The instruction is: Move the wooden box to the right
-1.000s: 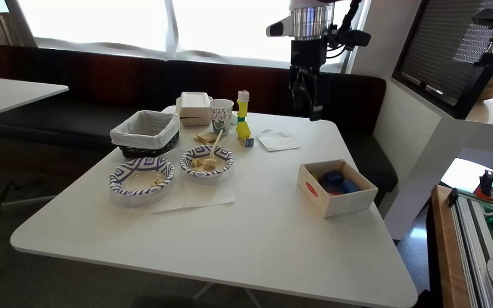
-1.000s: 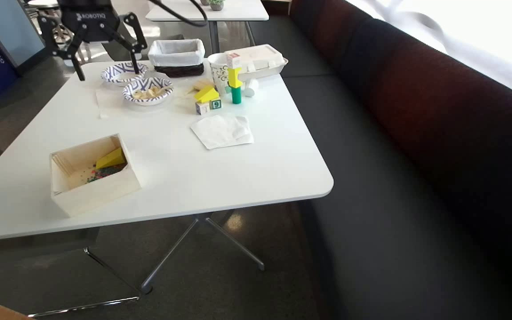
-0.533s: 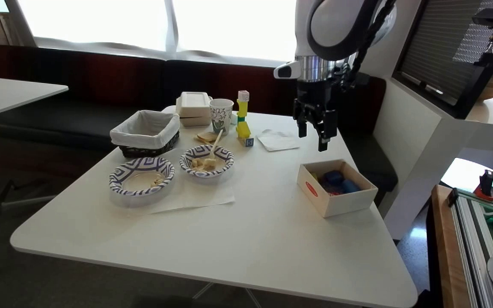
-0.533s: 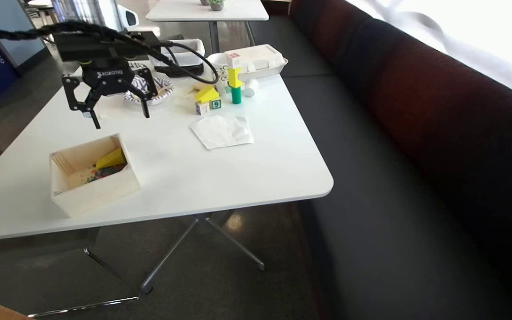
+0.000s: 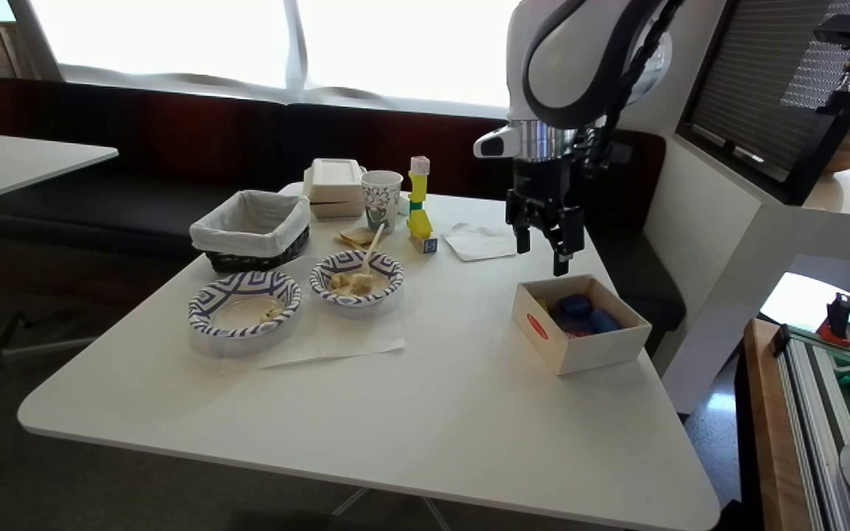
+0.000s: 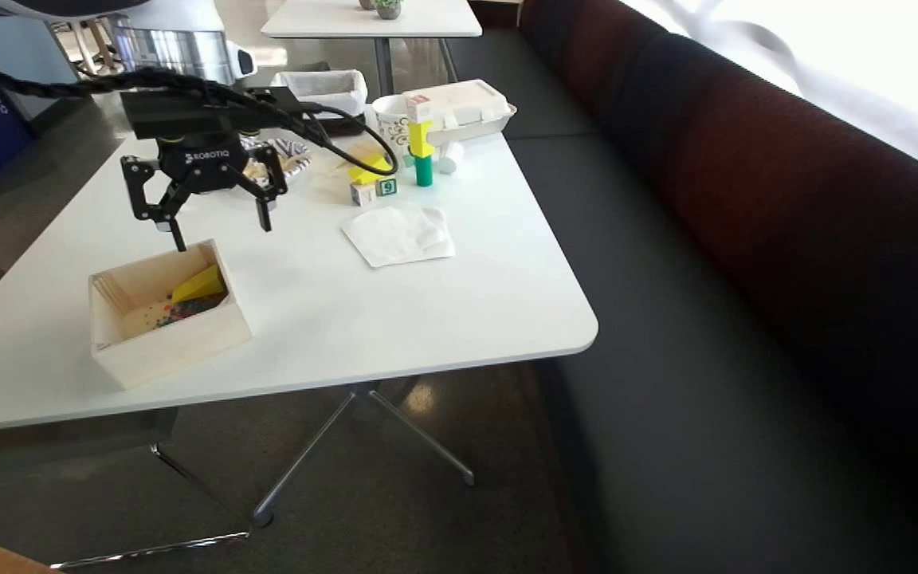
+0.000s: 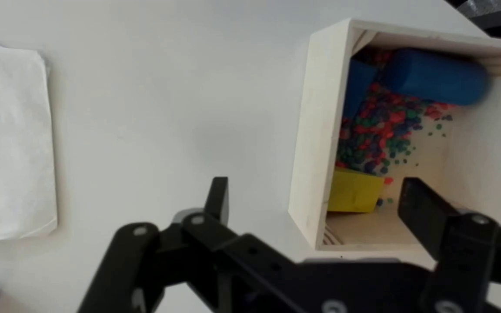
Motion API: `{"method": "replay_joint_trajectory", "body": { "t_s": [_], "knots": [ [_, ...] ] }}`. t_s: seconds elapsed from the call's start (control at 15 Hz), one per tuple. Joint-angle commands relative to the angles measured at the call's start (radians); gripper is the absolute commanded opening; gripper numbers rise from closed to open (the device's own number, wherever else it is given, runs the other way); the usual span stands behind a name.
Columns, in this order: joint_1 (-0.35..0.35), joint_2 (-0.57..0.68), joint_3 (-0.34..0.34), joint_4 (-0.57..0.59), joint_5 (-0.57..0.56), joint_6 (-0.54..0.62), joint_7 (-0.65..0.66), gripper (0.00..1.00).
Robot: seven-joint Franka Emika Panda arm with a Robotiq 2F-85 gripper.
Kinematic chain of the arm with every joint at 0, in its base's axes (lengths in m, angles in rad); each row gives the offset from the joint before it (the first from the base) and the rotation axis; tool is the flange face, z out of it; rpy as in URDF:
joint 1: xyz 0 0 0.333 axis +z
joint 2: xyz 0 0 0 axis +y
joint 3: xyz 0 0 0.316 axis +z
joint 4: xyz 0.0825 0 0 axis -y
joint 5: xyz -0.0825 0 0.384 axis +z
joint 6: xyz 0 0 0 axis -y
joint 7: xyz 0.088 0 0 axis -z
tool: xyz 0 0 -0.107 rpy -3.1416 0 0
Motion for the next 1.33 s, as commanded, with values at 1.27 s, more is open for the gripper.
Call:
{"method": "replay_joint_trajectory", "body": {
  "t_s": [1.27],
  "knots": [
    [0.115,0.173,-0.28,0.002,-0.387,0.561,0.526,1.0]
  ]
}}
